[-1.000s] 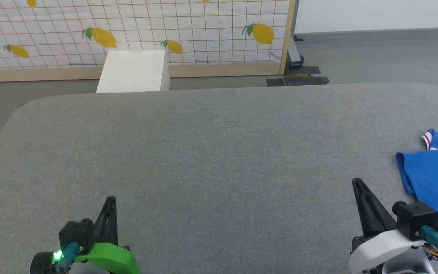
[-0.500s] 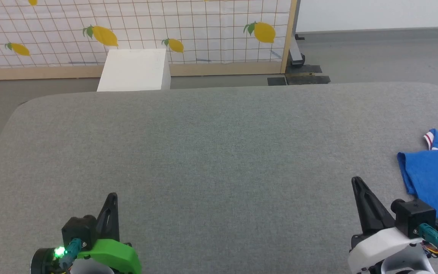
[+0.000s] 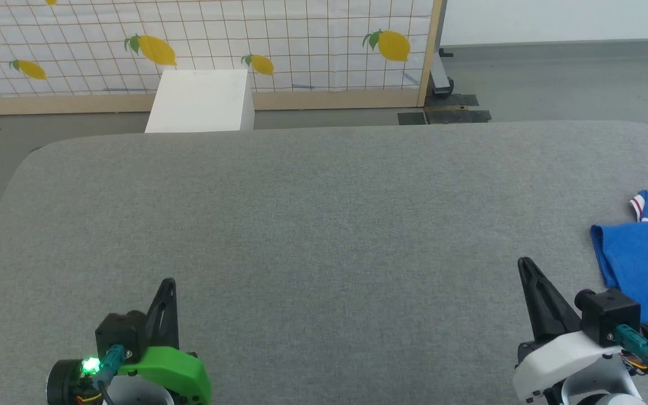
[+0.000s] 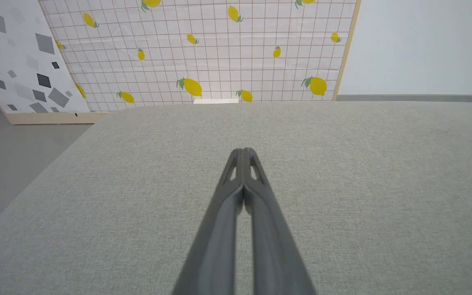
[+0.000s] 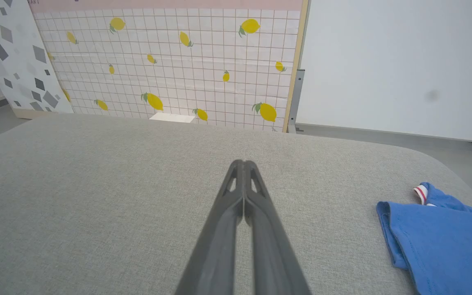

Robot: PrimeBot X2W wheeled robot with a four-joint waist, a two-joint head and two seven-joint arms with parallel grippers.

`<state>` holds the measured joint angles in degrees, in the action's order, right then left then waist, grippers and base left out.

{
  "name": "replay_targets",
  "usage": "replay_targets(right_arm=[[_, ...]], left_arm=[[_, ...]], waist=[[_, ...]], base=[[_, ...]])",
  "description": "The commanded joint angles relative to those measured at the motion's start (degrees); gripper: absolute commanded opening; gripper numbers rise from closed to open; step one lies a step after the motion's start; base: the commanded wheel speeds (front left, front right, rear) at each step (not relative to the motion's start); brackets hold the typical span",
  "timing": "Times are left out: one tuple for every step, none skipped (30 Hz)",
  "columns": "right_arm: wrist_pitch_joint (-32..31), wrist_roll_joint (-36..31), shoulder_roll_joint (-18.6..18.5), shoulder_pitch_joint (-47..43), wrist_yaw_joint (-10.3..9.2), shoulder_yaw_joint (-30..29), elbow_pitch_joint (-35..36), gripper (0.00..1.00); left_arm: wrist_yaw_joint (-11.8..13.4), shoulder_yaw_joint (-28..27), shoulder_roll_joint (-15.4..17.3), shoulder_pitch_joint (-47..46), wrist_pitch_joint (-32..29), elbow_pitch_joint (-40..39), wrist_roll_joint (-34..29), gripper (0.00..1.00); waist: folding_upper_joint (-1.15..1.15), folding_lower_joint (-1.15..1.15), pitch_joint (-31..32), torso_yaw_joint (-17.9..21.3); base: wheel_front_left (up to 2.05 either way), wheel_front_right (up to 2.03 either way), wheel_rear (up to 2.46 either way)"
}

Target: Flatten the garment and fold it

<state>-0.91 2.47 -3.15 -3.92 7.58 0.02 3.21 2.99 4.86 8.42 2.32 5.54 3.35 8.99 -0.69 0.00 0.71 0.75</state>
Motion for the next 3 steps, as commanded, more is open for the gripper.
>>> replay_targets(right_arm=[[0.43,-0.65,0.16,1.1,-0.06,0.0,-0.34,0.0],[0.44,-0.68,0.16,1.15,-0.06,0.0,-0.4,0.0],[0.45,-0.73,0.17,1.22,-0.06,0.0,-0.47,0.0]], left_arm=[[-0.47,-0.4,-0.64,-1.15,-0.44,-0.35,-0.78,0.0],[-0.52,-0.49,-0.74,-1.17,-0.54,-0.41,-0.94,0.0],[-0.58,-0.6,-0.86,-1.2,-0.66,-0.48,-1.14,0.0]], waist=[[0.44,0.0,-0.02,-0.03],[0.45,0.0,-0.04,-0.04],[0.45,0.0,-0.05,-0.06]], base=[[0.0,0.0,0.0],[0.0,0.0,0.0],[0.0,0.0,0.0]])
